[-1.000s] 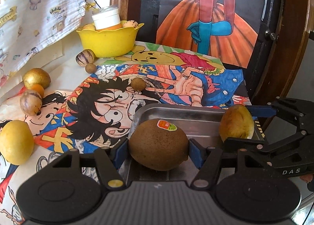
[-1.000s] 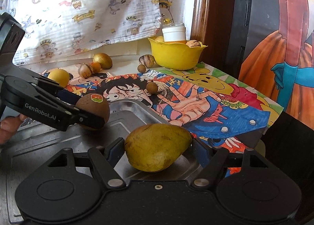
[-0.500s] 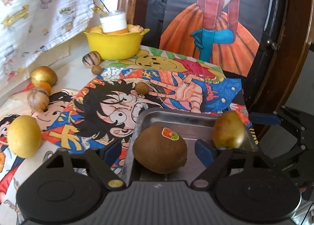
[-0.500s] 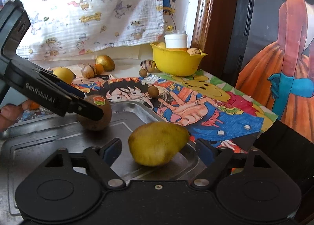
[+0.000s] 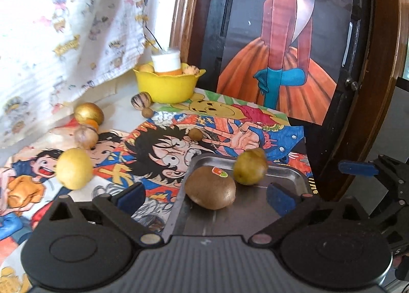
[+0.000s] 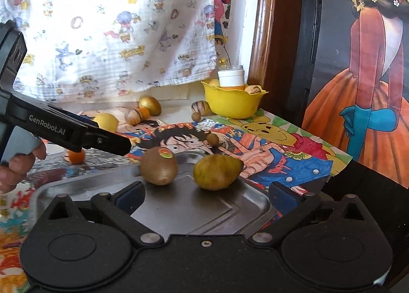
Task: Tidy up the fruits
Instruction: 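Lower the kiwi onto the tray and open the left gripper while the right releases the pear, then move the left tool to the yellow lemon while the right tool approaches the small orange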
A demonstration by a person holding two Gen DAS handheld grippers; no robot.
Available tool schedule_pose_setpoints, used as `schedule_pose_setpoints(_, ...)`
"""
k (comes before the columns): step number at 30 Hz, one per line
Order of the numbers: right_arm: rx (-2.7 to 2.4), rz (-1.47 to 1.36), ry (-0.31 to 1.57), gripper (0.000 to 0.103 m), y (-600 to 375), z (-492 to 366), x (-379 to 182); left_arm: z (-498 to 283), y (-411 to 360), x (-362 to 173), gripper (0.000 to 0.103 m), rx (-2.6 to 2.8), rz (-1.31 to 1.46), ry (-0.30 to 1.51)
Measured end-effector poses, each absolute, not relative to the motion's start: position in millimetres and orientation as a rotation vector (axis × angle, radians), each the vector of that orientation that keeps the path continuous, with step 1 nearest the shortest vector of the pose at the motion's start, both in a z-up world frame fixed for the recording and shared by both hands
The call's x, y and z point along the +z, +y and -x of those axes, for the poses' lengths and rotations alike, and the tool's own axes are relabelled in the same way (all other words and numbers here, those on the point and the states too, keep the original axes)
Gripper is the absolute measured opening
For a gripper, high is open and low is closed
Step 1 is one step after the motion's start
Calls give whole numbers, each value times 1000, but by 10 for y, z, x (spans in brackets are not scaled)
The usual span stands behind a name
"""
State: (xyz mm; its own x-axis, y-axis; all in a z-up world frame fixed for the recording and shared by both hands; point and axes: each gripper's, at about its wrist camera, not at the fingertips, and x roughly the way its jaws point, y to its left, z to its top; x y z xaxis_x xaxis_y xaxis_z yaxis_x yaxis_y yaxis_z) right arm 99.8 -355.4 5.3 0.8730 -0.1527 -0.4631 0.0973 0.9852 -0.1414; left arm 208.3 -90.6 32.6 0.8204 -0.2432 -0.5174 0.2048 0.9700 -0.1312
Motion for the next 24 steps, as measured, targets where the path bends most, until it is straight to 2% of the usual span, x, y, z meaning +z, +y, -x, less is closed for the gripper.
schedule_pose_setpoints(24, -128, 70, 575, 102, -2724, -409, 140, -1072, -484, 211, 103, -201, 25, 581)
